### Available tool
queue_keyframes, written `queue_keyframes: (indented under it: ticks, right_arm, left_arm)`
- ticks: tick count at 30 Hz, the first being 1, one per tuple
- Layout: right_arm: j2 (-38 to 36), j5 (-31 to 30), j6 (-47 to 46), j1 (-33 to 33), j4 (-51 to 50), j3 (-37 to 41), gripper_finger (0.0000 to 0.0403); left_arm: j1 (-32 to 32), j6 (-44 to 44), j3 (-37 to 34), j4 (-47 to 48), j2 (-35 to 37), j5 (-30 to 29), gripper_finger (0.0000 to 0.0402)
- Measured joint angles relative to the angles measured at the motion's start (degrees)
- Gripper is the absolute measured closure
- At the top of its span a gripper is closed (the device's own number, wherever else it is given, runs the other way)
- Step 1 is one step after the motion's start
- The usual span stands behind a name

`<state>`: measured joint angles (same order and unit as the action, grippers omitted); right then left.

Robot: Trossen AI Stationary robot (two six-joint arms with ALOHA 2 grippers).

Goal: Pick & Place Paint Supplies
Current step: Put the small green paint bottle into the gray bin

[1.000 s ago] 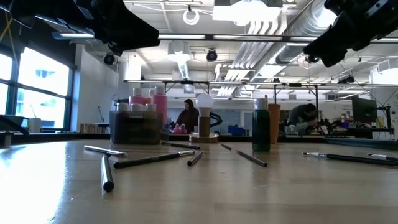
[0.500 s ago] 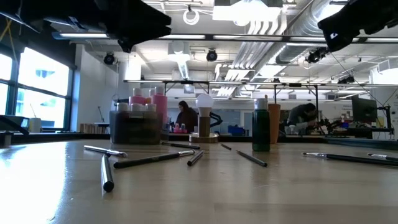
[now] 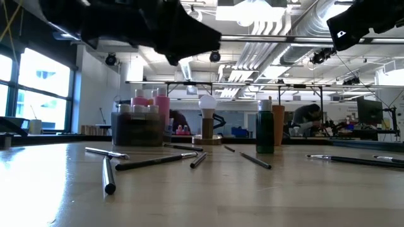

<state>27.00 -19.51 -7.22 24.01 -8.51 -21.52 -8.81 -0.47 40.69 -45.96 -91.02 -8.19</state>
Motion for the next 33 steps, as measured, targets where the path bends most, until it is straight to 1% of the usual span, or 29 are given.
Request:
queue_keyframes:
  ticks: [4,8,12,15,19,23,29,33]
  right_arm:
    - [0.00,0.02,-0.07,0.00,0.04,0.00,0.0401]
    - [0.02,0.04,-0.13,0.00,0.11,0.00,0.0401]
    - [0.02,-0.02,-0.08,0.00,0.21,0.00,0.0401]
    - [0.02,-0.58,-0.04,0.00,1.06,0.00,0.0401]
    - [0.02,-2.03,-0.02,0.00,1.69,0.00,0.0401]
    - [0.02,-2.01,0.01,0.00,1.75,0.00,0.0401]
    - [0.04,-2.01,1.00,0.00,2.52,0.00,0.0401]
    - [0.12,-2.01,1.05,0.00,2.78,0.00,0.0401]
  left_arm:
    - [1.46,1.27,5.34,4.95,-3.95,-0.28,0.0242]
    - [2.62,1.94,9.79,8.50,-6.08,-0.46,0.0242]
    - [3.59,1.75,14.09,15.51,-7.74,-3.00,0.0241]
    - [4.12,1.75,18.14,21.64,-9.45,-3.62,0.0227]
    - [4.47,3.96,23.52,27.50,-13.14,-3.91,0.0192]
    - [4.49,4.50,27.10,29.25,-15.19,-3.91,0.0167]
    - [7.00,-1.51,29.31,30.00,-17.72,-2.49,0.0162]
    - [9.39,-5.07,29.37,30.32,-17.86,1.84,0.0162]
